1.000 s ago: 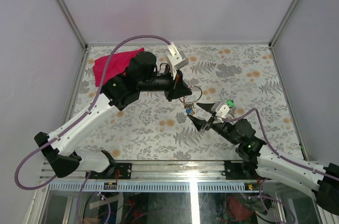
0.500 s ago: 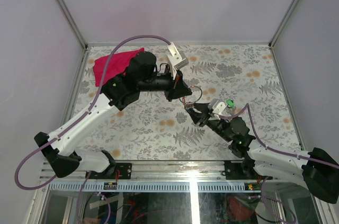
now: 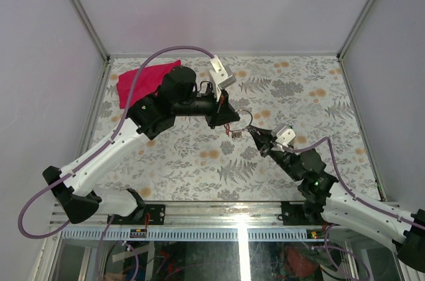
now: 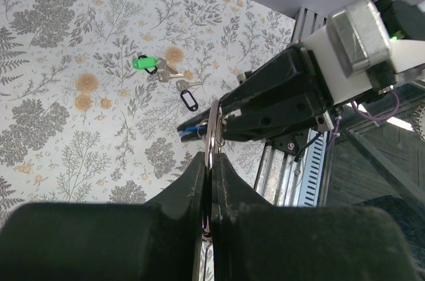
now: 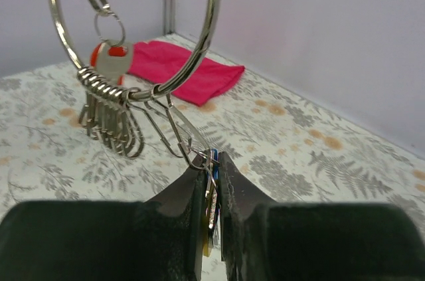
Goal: Put the keys on the keyring
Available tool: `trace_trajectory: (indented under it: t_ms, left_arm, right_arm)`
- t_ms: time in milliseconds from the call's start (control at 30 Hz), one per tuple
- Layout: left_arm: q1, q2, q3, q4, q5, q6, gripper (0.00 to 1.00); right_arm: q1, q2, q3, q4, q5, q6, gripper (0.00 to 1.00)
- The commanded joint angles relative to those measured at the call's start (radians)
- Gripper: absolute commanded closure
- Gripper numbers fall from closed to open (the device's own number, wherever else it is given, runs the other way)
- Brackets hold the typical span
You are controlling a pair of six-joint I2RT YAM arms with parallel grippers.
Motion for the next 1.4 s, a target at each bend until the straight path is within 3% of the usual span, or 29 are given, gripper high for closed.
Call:
trace_trajectory:
  t_ms: [0, 433, 667, 1067, 1367]
  left_arm:
    - [0.008, -0.023, -0.022, 0.06, 0.001, 0.011, 1.0]
    - [0.008, -0.009, -0.142, 0.136, 0.063, 0.013, 1.0]
    - [0.008, -0.047, -0.24, 0.246, -0.042, -0.013, 1.0]
    - [0.008, -0.126, -0.35, 0.428, -0.127, -0.077, 1.0]
    - [0.007, -0.095, -0.364, 0.386, -0.056, -0.029, 1.0]
  right_arm:
    - [0.006, -0.061, 0.117, -0.259, 0.085, -0.124, 0.88]
    - [0.005, -0.005, 0.463, -0.733, 0.042, -0.326, 0.89]
    - [0.005, 0.007, 0.571, -0.891, 0.007, -0.291, 0.89]
    - [0.005, -0.092, 0.491, -0.868, -0.026, -0.151, 0.89]
    - [0.005, -0.044, 0.584, -0.921, 0.037, -0.245, 0.89]
